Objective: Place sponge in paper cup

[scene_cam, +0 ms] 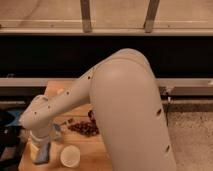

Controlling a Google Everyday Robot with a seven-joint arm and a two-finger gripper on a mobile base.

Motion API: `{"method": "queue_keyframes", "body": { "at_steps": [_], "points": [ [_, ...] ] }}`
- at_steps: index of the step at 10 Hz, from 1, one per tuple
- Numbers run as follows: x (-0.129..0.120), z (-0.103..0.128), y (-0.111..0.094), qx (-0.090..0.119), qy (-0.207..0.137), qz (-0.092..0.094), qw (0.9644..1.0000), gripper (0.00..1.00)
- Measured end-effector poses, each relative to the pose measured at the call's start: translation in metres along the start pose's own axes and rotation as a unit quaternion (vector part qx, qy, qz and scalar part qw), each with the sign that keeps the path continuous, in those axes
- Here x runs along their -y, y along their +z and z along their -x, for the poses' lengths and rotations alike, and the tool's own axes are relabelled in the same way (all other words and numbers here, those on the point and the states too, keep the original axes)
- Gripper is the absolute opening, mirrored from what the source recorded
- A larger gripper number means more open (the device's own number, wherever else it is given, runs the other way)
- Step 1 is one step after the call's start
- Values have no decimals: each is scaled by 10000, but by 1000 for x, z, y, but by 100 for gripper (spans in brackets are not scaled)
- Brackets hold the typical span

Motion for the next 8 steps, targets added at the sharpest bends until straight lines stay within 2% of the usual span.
{"method": "queue_keyframes", "body": {
  "at_steps": [4,6,8],
  "points": [
    [-1,0,-1,7,-21,-12,10000,80],
    [2,-2,-19,205,53,-320,9993,80],
    [-3,-4,-54,363,107,-709,9968,80]
  ]
}}
